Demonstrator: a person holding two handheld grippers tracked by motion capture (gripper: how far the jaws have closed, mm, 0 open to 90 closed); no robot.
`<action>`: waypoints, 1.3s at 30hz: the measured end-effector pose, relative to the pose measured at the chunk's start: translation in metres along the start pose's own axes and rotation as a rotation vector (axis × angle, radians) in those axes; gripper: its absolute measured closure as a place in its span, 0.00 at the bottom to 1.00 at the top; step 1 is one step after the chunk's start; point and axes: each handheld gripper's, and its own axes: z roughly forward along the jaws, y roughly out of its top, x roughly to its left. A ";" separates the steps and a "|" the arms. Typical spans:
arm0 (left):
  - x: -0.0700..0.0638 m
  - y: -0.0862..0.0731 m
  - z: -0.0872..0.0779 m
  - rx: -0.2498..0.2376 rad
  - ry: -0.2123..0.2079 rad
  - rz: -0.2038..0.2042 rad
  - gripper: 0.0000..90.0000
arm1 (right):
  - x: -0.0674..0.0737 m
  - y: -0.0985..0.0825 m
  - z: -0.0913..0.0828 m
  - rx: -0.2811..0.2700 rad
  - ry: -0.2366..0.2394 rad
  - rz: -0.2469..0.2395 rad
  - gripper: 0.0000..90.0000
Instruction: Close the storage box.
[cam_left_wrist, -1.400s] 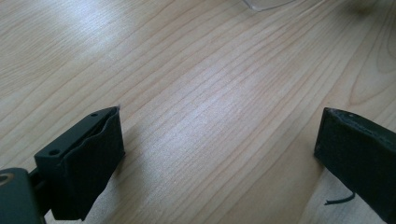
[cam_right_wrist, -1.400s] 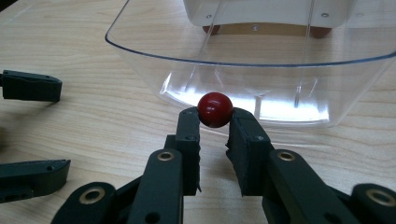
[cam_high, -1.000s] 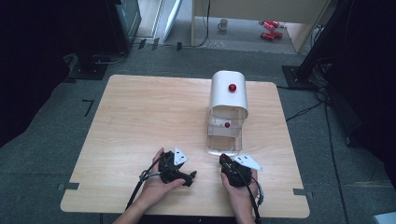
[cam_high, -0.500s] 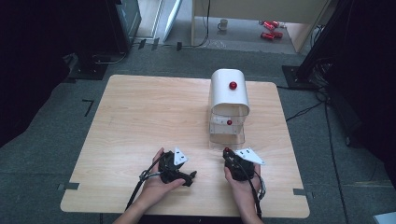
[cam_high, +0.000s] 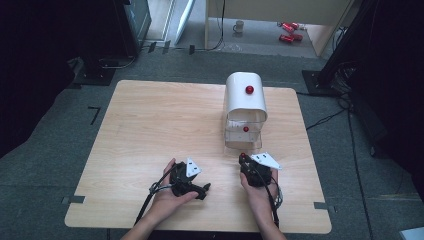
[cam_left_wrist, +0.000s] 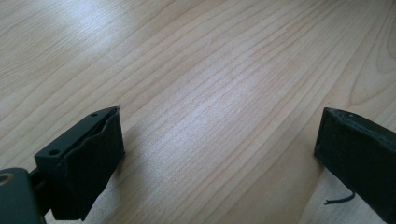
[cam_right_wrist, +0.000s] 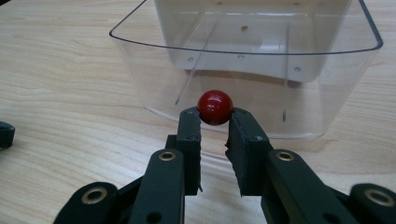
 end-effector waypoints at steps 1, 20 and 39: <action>0.000 0.000 0.000 0.000 0.000 0.000 0.01 | 0.000 0.001 0.001 -0.001 -0.001 0.000 0.85; 0.000 0.000 0.000 0.000 0.000 -0.001 0.01 | -0.007 0.017 0.025 -0.011 -0.018 -0.002 0.85; 0.000 0.000 0.000 -0.002 0.000 -0.002 0.01 | -0.011 0.025 0.042 -0.016 -0.023 0.005 0.85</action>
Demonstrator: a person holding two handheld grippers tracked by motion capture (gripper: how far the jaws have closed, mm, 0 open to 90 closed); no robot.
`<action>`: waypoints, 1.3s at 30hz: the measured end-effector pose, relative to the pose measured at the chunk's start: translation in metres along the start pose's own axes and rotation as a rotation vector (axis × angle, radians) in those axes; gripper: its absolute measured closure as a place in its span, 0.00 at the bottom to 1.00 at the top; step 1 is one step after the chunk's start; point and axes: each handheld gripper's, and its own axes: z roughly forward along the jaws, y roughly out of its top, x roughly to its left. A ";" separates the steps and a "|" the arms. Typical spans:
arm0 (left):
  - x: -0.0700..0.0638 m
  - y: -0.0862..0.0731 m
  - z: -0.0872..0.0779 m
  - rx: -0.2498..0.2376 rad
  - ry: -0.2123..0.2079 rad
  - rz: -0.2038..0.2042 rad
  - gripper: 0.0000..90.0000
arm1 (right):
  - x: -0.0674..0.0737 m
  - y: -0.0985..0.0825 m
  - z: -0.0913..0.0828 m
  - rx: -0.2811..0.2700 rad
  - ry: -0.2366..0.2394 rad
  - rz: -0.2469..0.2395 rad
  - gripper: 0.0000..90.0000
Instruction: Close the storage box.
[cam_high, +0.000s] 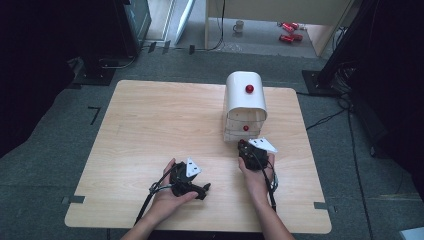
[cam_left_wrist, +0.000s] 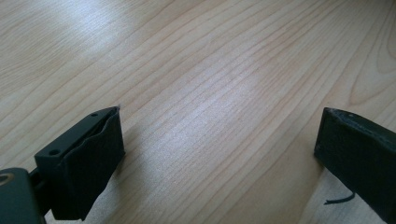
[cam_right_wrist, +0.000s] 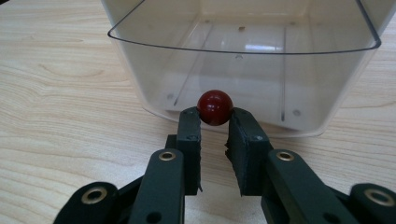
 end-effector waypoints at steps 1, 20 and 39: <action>0.000 0.000 0.000 0.000 0.000 0.000 0.02 | 0.000 0.000 0.001 0.001 -0.001 0.003 0.85; 0.000 0.000 0.000 -0.001 0.000 0.001 0.02 | -0.002 0.010 0.009 -0.019 -0.004 0.012 0.85; 0.000 0.000 0.000 0.001 0.001 0.003 0.02 | -0.007 0.001 0.005 -0.012 0.046 0.016 0.44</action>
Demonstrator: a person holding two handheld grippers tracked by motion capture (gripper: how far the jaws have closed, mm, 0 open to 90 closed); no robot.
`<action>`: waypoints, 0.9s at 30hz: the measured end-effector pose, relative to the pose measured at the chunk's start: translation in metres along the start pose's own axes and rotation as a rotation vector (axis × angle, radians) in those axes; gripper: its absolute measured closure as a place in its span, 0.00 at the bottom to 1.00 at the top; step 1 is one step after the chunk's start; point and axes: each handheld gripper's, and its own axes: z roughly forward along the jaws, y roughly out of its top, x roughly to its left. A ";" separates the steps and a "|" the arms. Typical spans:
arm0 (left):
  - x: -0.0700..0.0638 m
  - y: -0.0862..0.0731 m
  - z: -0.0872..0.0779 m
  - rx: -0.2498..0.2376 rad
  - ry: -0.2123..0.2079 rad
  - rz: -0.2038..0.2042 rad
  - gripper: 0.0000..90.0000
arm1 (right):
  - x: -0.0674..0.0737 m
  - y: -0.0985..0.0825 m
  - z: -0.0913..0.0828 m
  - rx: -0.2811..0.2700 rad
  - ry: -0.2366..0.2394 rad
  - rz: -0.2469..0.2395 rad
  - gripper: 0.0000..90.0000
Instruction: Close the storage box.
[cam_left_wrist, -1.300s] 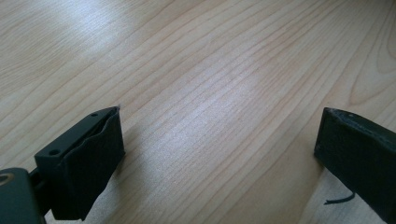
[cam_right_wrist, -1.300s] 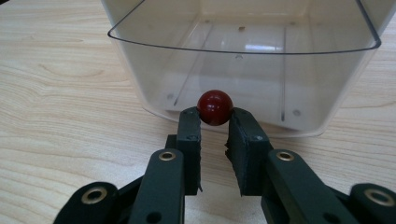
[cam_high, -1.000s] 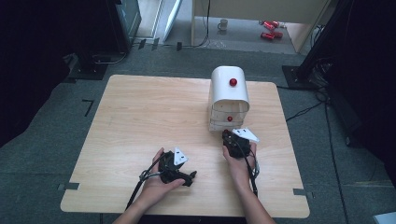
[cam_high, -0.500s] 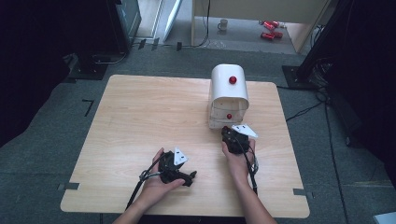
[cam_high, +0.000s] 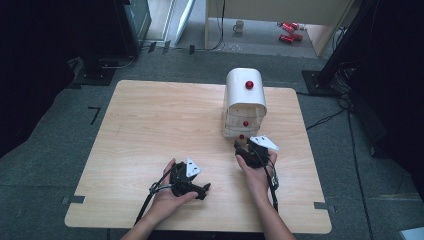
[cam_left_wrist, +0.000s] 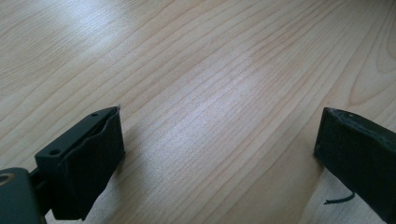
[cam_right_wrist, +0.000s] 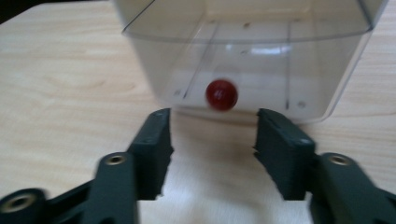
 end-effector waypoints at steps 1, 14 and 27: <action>0.000 0.000 0.000 0.000 0.000 0.000 0.02 | 0.001 -0.001 -0.002 0.013 0.011 -0.006 0.40; 0.000 0.000 0.000 0.000 0.000 0.001 0.02 | -0.006 -0.019 -0.046 0.084 0.041 -0.124 0.00; -0.001 0.000 0.000 -0.001 0.003 -0.003 0.02 | -0.045 -0.040 -0.090 0.110 0.003 -0.103 0.00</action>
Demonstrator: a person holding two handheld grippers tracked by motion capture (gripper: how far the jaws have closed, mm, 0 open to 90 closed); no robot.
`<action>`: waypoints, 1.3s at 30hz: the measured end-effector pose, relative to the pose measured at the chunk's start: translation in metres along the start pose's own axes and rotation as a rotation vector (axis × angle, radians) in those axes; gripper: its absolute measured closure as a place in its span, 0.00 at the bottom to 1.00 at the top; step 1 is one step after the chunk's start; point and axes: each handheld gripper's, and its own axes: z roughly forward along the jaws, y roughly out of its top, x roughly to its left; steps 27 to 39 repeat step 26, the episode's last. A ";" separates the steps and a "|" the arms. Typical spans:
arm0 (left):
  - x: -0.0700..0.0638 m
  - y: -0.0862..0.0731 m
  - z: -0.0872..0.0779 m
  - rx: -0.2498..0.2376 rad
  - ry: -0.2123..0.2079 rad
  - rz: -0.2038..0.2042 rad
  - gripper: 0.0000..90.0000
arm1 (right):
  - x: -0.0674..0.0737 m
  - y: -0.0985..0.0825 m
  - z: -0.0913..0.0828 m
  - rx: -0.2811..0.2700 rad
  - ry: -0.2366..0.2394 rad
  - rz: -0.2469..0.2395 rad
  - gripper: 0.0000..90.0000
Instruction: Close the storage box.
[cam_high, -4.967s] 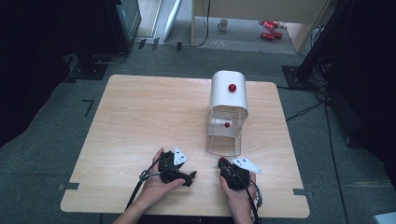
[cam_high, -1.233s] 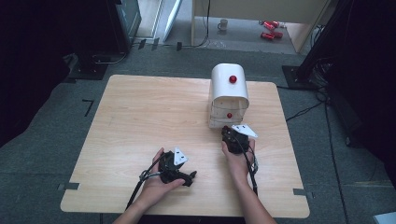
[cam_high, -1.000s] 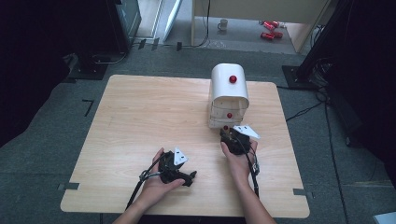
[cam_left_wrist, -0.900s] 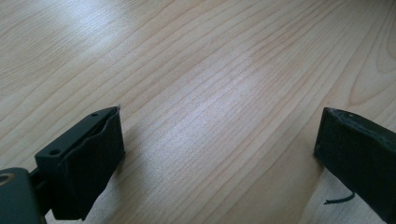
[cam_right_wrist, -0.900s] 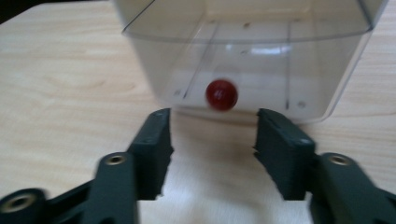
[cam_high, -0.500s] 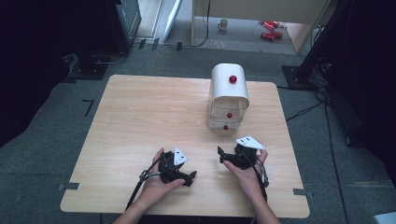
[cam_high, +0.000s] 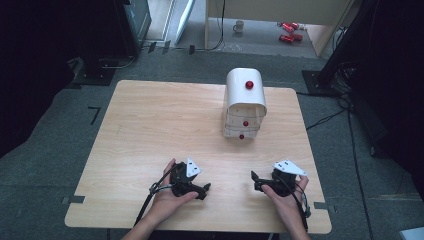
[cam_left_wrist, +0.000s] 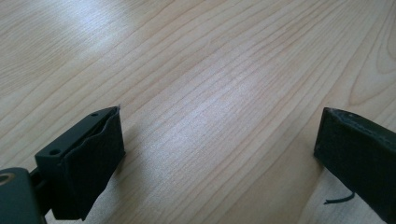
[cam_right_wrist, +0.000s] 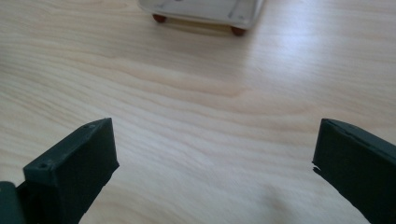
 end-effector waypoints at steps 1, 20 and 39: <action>0.000 0.000 0.000 0.000 0.000 0.000 0.02 | -0.004 -0.004 -0.003 0.005 -0.005 0.000 0.00; -0.001 0.000 0.000 0.000 0.001 -0.003 0.02 | -0.036 -0.044 -0.025 0.128 -0.036 -0.047 0.04; -0.001 0.000 0.000 0.000 0.002 -0.005 0.02 | -0.034 -0.043 -0.024 0.133 -0.046 -0.056 0.04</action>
